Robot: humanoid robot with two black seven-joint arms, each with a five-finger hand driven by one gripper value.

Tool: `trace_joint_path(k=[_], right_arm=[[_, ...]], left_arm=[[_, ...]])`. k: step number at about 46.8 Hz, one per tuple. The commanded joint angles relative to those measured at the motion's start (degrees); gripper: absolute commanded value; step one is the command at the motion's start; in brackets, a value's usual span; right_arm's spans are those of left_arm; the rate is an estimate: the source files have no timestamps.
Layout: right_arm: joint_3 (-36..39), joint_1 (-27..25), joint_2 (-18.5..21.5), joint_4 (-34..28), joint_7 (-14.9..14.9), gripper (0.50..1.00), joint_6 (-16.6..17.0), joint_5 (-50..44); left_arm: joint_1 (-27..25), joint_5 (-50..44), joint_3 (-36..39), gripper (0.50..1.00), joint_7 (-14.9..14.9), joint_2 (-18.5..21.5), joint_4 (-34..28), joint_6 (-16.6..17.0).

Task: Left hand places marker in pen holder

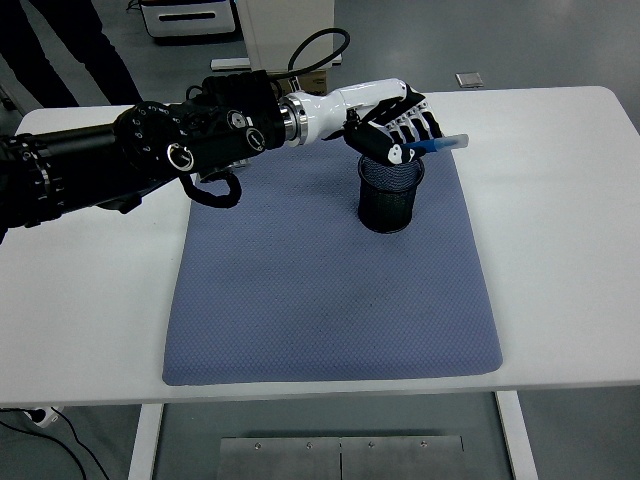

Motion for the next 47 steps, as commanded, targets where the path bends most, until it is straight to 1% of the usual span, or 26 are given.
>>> trace_joint_path(k=[1,16,17,19,20,21,22,25,28,30,31,34,36,38,41,43,44,45,47], right_arm=[[0.05,0.00,0.00,0.00,0.00,1.000,0.00,0.00],[0.05,0.00,0.00,0.00,0.00,1.000,0.00,0.00],[-0.03,0.00,0.00,0.00,0.00,1.000,0.00,0.00],[-0.04,0.00,0.00,0.00,0.00,1.000,0.00,0.00],[-0.04,0.00,0.00,0.00,0.00,1.000,0.00,0.00],[0.05,0.00,0.00,0.00,0.00,1.000,0.00,0.00],[0.05,0.00,0.00,0.00,0.00,1.000,0.00,0.00],[0.05,0.00,0.00,0.00,0.00,1.000,0.00,0.00],[0.05,0.00,0.00,0.00,0.00,1.000,0.00,0.00],[-0.04,0.00,0.00,0.00,0.00,1.000,0.00,0.00],[-0.04,0.00,0.00,0.00,0.00,1.000,0.00,0.00],[0.05,0.00,0.00,0.00,0.00,1.000,0.00,0.00],[-0.03,0.00,0.00,0.00,0.00,1.000,0.00,0.00],[-0.04,0.00,0.00,0.00,0.00,1.000,0.00,0.00],[-0.04,0.00,0.00,0.00,0.00,1.000,0.00,0.00],[-0.03,0.00,0.00,0.00,0.00,1.000,0.00,0.00],[-0.04,0.00,0.00,0.00,0.00,1.000,0.00,0.00],[-0.04,0.00,0.00,0.00,0.00,1.000,0.00,0.00],[0.05,0.00,0.00,0.00,0.00,1.000,0.00,0.00]], left_arm=[[0.74,-2.07,-0.02,0.500,-0.03,-0.35,0.62,0.14],[1.97,-5.15,-0.02,0.505,-0.03,-0.88,1.15,1.37],[2.06,-5.94,-0.02,0.560,-0.03,-1.14,1.15,1.45],[2.06,-6.38,-0.02,0.604,-0.03,-1.14,1.15,1.54],[2.06,-6.39,-0.02,0.604,-0.03,-1.14,1.15,1.54],[2.06,-6.56,-0.02,0.668,-0.03,-1.14,1.15,1.72],[2.06,-6.56,-0.02,0.680,-0.03,-1.14,1.15,1.72],[2.06,-6.56,-0.02,0.689,-0.03,-1.14,1.15,1.72],[2.06,-6.56,-0.10,0.736,-0.03,-0.97,1.15,1.72],[2.06,-6.56,-0.02,0.742,-0.03,-0.88,1.15,1.72],[2.06,-6.56,-0.02,0.754,-0.03,-0.62,1.15,1.63],[2.06,-6.56,-0.02,0.757,-0.03,-0.35,1.15,1.63],[1.97,-6.65,-0.19,0.771,-0.03,0.35,1.15,1.45],[1.88,-6.74,-0.80,0.783,-0.12,1.40,1.15,1.19],[1.88,-7.26,-2.47,0.818,-0.12,3.69,1.15,0.93],[1.88,-7.35,-3.88,0.850,-0.38,5.44,1.15,0.66],[1.88,-7.35,-3.88,0.851,-0.38,5.45,1.15,0.66],[2.14,-7.35,-6.06,0.891,-0.90,7.80,1.15,-0.64],[2.23,-7.35,-6.96,0.909,-1.08,9.22,1.24,-1.70]])
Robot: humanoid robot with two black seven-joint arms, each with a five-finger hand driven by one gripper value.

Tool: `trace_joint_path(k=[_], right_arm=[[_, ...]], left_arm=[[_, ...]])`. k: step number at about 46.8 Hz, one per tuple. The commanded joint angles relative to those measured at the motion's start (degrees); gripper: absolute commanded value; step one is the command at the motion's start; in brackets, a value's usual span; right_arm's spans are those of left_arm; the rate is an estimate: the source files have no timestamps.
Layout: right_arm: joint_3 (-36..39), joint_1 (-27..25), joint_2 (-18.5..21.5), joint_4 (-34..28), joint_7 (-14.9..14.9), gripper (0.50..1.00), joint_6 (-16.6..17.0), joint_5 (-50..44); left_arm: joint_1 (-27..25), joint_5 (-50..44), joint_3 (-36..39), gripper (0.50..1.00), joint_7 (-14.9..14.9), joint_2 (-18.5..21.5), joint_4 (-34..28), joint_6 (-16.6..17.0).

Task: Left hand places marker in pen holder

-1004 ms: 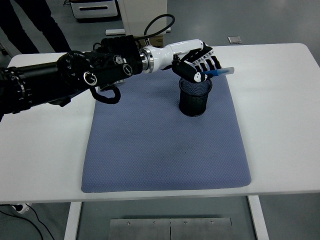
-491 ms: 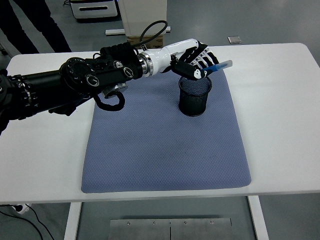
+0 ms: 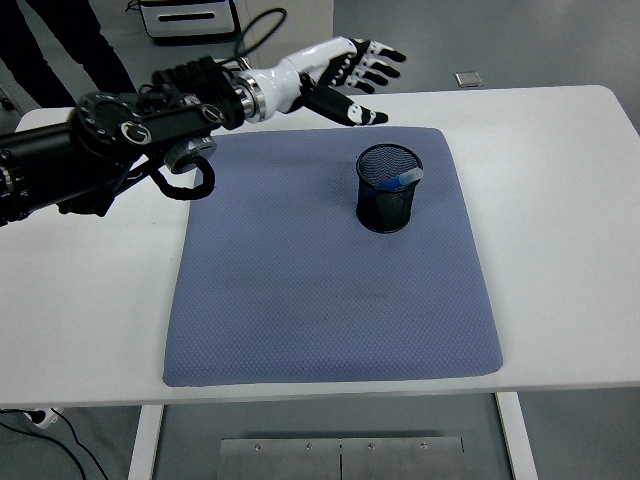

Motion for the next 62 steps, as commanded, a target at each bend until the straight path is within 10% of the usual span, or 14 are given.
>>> trace_joint_path(k=[1,8,45,62], right_arm=[[-0.01,-0.04,0.00,-0.01,-0.02,1.000,-0.01,0.01],[-0.01,-0.04,0.00,-0.01,-0.02,1.000,-0.01,0.01],[-0.01,-0.04,0.00,-0.01,-0.02,1.000,-0.01,0.01],[0.25,0.67,0.00,0.34,-0.02,1.000,0.43,0.09]], left_arm=[[0.33,-0.08,-2.23,0.915,-0.44,3.14,0.23,-1.97],[3.05,0.01,-5.13,1.000,-0.44,7.45,1.64,-4.53],[35.13,-4.20,-43.97,1.000,-0.53,18.79,4.98,-5.14],[41.81,-10.45,-47.06,1.000,-0.53,22.13,4.98,-4.70]])
